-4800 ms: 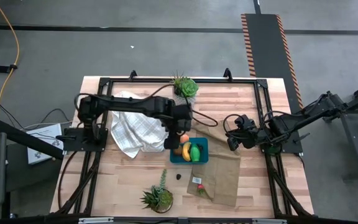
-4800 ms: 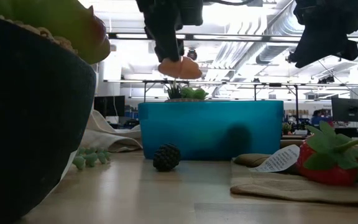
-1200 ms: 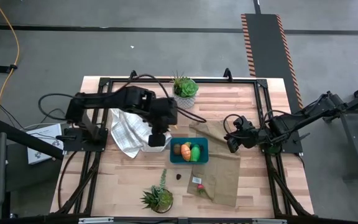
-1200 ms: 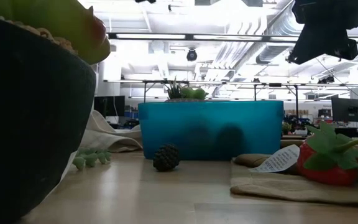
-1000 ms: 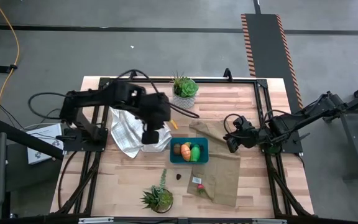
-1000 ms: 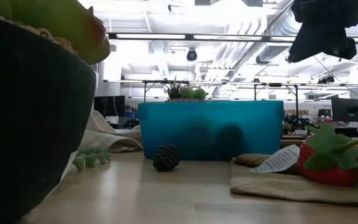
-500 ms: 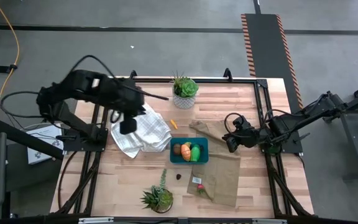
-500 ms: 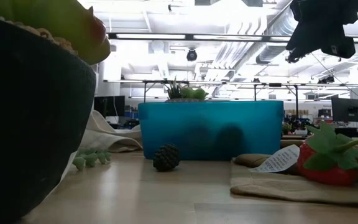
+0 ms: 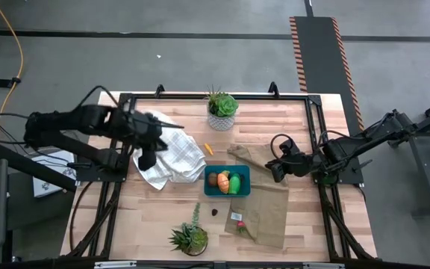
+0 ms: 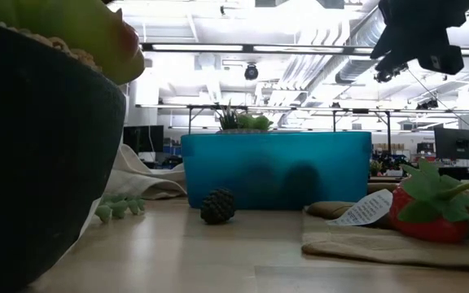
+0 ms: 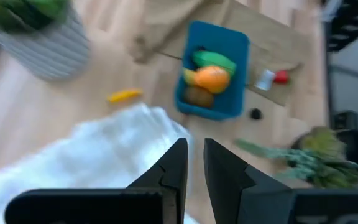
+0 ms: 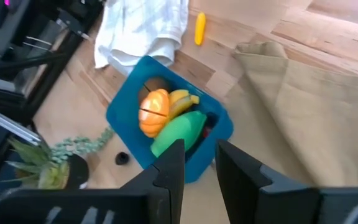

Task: Pick and placing Produce into tupperware
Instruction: Put the red strawberry into the blue bin

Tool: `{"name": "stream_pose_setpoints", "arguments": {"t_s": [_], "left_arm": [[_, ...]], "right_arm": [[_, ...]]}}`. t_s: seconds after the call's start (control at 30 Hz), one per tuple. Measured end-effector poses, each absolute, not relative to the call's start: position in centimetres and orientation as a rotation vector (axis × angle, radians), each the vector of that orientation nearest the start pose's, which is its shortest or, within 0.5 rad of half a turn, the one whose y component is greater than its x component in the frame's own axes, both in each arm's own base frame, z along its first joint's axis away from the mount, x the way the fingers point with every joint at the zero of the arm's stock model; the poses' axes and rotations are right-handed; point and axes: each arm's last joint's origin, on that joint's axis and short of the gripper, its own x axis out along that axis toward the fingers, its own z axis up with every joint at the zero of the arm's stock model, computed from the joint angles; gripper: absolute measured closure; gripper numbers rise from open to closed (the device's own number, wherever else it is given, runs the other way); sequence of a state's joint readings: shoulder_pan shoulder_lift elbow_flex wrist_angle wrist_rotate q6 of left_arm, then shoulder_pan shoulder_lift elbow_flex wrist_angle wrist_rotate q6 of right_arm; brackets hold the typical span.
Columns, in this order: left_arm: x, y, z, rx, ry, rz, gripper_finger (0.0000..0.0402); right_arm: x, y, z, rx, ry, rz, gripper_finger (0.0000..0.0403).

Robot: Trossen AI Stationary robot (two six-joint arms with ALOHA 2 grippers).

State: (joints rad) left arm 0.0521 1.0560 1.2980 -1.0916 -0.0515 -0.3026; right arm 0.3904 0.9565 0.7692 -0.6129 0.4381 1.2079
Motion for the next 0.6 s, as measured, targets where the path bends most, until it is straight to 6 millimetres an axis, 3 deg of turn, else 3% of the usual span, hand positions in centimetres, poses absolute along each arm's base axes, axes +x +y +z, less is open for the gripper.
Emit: {"name": "stream_pose_setpoints", "arguments": {"t_s": [0.3,0.6], "left_arm": [[15.4,0.4,30.5,-0.551,0.666,0.092,0.036],[14.6,0.3,26.8,-0.651,0.684,0.087,0.036]], "right_arm": [[17.8,6.0,26.8,0.89,0.556,-0.46,0.0322],[18.8,7.3,27.6,1.012,0.57,-0.405,0.0346]]}}
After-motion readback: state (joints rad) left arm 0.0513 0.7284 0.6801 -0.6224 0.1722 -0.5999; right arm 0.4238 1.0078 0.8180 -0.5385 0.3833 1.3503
